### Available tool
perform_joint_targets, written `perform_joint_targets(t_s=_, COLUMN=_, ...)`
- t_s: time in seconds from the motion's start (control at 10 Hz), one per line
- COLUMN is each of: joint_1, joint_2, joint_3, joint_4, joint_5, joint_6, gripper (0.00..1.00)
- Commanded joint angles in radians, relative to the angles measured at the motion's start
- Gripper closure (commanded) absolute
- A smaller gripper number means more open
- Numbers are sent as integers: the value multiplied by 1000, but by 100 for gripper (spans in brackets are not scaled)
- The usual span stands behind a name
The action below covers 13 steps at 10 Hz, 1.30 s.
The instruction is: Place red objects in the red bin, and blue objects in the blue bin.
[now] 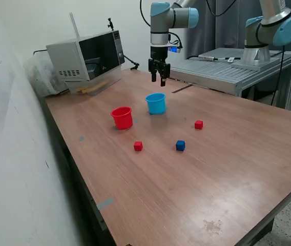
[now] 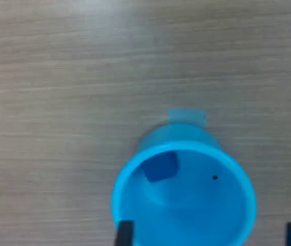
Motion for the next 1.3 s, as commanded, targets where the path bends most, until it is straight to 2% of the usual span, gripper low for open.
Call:
perform_joint_targets(t_s=0.0, joint_1=-16, joint_2=-3, joint_3=0, joint_4=0, joint_5=-3, joint_6=-1, gripper=0)
perform_joint_targets(t_s=0.3, joint_1=30, joint_2=-88, joint_3=20, joint_4=21, joint_5=-1, joint_6=0, gripper=0)
perform_joint_targets(t_s=0.6, joint_1=270, joint_2=-254, joint_3=20, joint_4=209, joint_5=-1, joint_6=-33, gripper=0)
perform_joint_targets(t_s=0.7, joint_1=321, joint_2=-282, joint_3=18, joint_4=252, joint_5=-4, joint_6=-35, gripper=0)
perform_joint_targets(t_s=1.0, joint_1=433, joint_2=-317, joint_3=18, joint_4=268, joint_5=-3, joint_6=-20, gripper=0)
perform_joint_targets(t_s=1.1, joint_1=462, joint_2=-307, joint_3=5, joint_4=268, joint_5=-1, joint_6=-20, gripper=0)
perform_joint_targets(t_s=1.2, joint_1=493, joint_2=-258, joint_3=-55, joint_4=268, joint_5=-3, joint_6=-21, gripper=0)
